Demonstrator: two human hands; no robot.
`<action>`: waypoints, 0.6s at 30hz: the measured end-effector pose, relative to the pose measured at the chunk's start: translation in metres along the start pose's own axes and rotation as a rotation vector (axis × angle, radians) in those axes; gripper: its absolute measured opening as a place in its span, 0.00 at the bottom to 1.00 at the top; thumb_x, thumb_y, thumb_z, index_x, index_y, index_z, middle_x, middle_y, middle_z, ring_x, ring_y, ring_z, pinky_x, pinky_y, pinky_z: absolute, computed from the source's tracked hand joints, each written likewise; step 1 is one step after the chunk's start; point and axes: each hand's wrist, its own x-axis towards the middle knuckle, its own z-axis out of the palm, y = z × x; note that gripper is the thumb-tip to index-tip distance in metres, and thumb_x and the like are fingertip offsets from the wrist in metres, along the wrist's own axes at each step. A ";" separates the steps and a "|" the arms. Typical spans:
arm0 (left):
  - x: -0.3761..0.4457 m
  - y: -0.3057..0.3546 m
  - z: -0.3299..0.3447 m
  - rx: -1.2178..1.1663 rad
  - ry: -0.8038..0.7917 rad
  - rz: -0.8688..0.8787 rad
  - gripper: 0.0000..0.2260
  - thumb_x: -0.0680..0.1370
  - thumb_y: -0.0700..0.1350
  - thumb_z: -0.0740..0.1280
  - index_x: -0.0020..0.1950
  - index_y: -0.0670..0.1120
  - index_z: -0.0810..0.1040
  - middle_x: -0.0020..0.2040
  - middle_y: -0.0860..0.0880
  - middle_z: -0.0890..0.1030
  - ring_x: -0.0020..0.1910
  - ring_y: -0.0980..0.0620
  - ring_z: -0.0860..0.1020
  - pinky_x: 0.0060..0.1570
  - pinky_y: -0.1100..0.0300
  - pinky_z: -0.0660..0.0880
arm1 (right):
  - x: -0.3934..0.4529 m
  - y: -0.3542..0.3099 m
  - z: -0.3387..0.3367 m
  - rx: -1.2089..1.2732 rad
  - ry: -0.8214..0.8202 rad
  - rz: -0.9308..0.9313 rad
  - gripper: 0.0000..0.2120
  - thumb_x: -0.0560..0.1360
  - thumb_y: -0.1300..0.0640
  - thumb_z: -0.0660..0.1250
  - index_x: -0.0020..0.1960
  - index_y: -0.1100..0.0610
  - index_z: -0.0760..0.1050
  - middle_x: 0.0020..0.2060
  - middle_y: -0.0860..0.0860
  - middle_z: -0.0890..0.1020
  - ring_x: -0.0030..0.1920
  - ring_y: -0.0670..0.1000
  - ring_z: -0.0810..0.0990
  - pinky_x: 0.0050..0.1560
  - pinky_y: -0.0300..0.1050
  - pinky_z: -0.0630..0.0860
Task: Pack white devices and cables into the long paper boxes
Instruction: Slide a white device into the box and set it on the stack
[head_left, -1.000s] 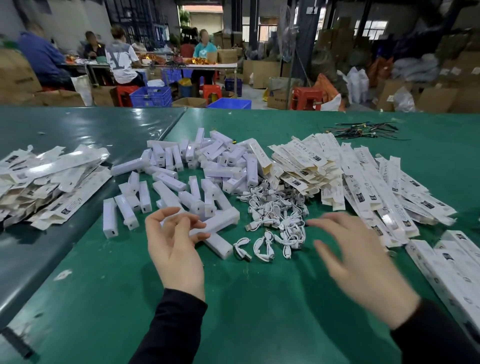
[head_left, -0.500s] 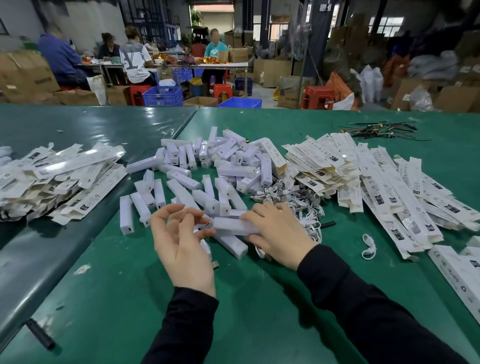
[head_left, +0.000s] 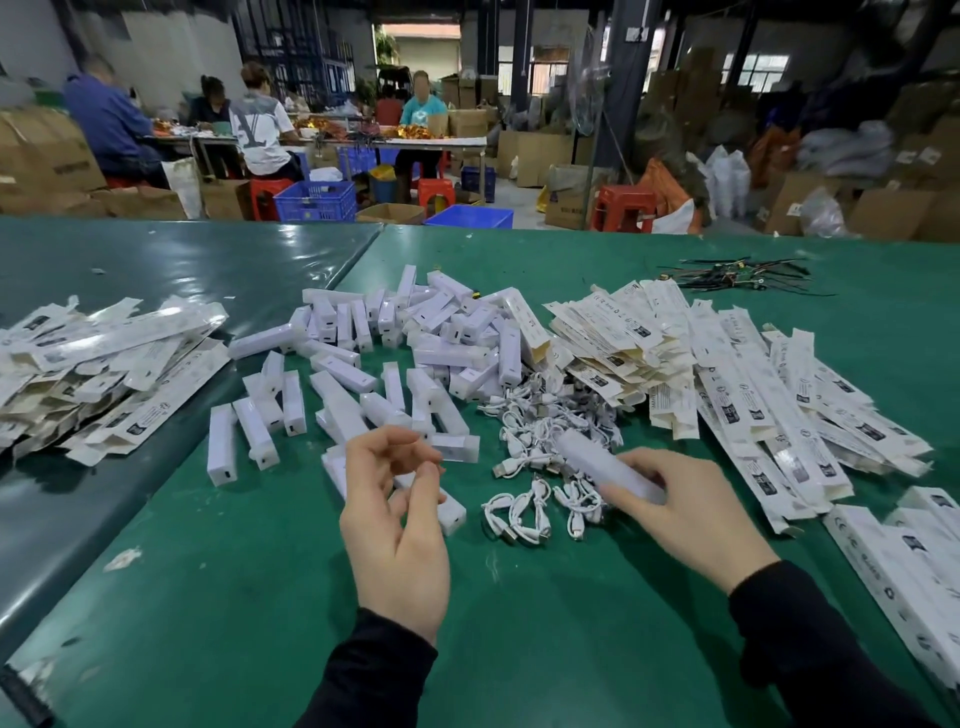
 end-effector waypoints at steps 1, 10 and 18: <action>-0.001 -0.001 0.000 0.014 -0.013 0.003 0.11 0.73 0.37 0.61 0.49 0.52 0.73 0.41 0.52 0.78 0.42 0.54 0.77 0.38 0.64 0.75 | 0.004 -0.001 0.002 -0.017 0.028 -0.001 0.14 0.74 0.39 0.66 0.53 0.45 0.80 0.45 0.44 0.80 0.44 0.43 0.77 0.50 0.44 0.75; 0.003 -0.003 -0.005 0.000 0.036 -0.097 0.16 0.76 0.25 0.59 0.48 0.47 0.72 0.45 0.37 0.77 0.43 0.44 0.75 0.34 0.64 0.74 | 0.068 -0.014 0.006 -0.281 0.242 -0.024 0.17 0.77 0.55 0.69 0.65 0.54 0.74 0.64 0.53 0.72 0.55 0.50 0.74 0.54 0.45 0.77; 0.006 -0.007 -0.007 -0.091 0.020 -0.238 0.12 0.76 0.27 0.61 0.46 0.44 0.75 0.38 0.49 0.79 0.39 0.52 0.77 0.34 0.64 0.76 | 0.035 -0.043 -0.047 0.352 0.670 -0.272 0.08 0.76 0.60 0.70 0.55 0.58 0.80 0.42 0.47 0.81 0.40 0.43 0.77 0.45 0.32 0.76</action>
